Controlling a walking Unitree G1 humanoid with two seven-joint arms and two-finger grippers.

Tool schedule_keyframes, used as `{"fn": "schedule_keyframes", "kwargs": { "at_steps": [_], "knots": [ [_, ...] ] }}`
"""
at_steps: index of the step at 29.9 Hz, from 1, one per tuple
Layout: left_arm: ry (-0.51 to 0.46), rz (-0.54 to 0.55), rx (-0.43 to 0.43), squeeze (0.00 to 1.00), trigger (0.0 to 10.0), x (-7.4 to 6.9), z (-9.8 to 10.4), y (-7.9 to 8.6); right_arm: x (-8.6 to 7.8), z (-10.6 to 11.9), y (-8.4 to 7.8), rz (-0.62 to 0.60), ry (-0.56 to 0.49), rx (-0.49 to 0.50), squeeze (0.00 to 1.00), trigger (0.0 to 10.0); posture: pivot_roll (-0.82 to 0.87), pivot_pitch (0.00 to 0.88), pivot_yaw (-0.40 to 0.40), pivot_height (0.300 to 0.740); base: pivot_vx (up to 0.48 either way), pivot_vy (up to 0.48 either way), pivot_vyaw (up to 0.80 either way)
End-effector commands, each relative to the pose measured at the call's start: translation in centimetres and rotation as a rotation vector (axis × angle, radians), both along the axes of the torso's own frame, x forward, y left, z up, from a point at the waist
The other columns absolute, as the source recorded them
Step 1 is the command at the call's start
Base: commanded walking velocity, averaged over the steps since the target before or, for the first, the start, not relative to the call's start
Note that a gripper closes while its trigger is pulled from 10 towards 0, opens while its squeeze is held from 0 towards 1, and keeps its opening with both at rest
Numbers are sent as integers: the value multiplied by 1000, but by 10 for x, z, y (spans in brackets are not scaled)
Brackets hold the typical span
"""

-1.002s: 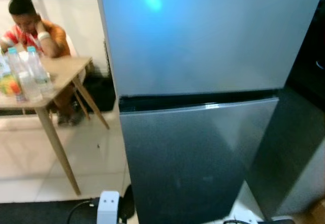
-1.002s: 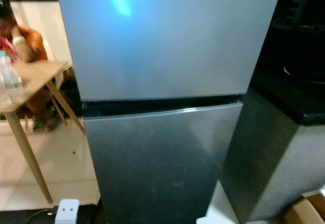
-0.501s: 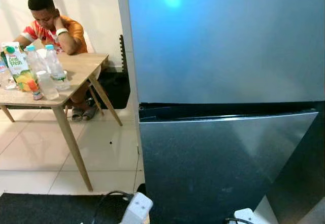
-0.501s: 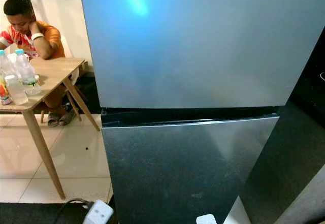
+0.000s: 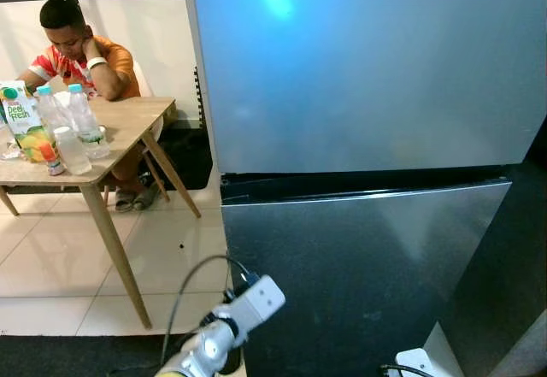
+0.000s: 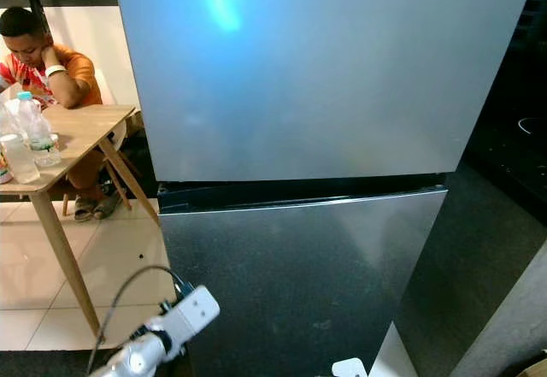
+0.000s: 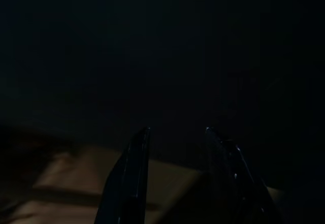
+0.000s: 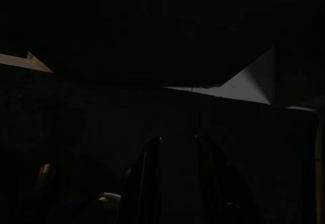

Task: Restocking fridge

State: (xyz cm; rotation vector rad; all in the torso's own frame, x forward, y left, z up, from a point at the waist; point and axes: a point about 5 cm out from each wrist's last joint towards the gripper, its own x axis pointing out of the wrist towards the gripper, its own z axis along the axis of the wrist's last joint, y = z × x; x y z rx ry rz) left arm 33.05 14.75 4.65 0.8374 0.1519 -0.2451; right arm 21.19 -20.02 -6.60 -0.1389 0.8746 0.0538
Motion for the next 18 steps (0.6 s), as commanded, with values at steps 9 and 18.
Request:
{"fn": "schedule_keyframes", "kwargs": {
  "at_steps": [9, 18],
  "knots": [
    [-336, 487, 83, 0, 10000, 6, 29, 69, -1, 0, 0, -14, -8, 3, 0, 10000, -18, 58, 17, 740, 0, 0, 0],
    [54, 331, -79, 0, 10000, -26, -29, 51, -2, -1, 2, 5, 2, 2, 0, 10000, -15, 58, 8, 740, 0, 0, 0]
  ]
}}
